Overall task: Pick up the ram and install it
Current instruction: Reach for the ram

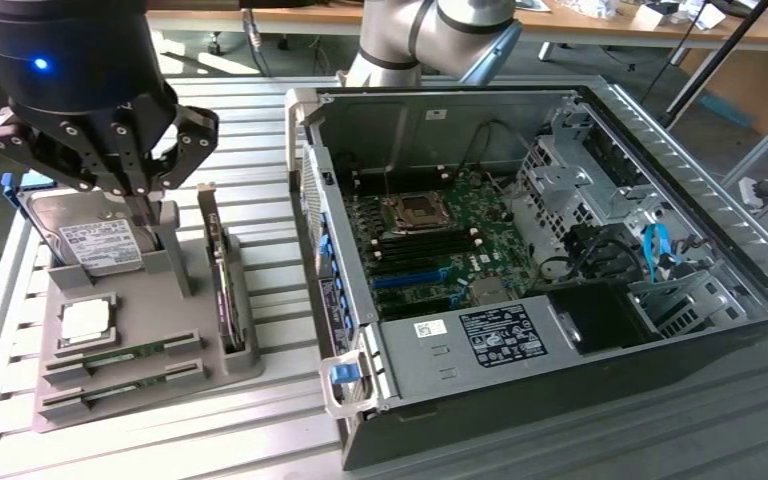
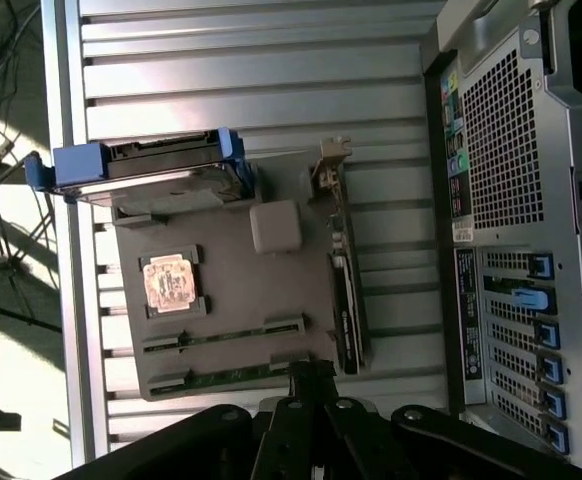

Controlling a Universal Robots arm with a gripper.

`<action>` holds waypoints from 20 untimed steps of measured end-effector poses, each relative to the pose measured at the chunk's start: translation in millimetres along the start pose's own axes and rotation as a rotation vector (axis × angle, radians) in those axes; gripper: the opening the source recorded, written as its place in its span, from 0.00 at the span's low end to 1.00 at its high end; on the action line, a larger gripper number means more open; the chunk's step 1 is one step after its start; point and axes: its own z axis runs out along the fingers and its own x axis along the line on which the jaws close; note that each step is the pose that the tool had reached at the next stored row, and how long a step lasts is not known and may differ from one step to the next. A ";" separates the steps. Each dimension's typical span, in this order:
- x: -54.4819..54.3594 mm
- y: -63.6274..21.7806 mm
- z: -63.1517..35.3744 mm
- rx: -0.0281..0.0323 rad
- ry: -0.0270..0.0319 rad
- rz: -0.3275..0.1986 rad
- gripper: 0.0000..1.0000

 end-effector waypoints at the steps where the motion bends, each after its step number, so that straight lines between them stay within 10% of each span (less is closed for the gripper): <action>1: -0.1 -1.6 0.0 -0.0001 0.0000 0.000 0.11; 20: -1.3 -16.6 -0.7 0.0000 0.0002 -0.002 0.11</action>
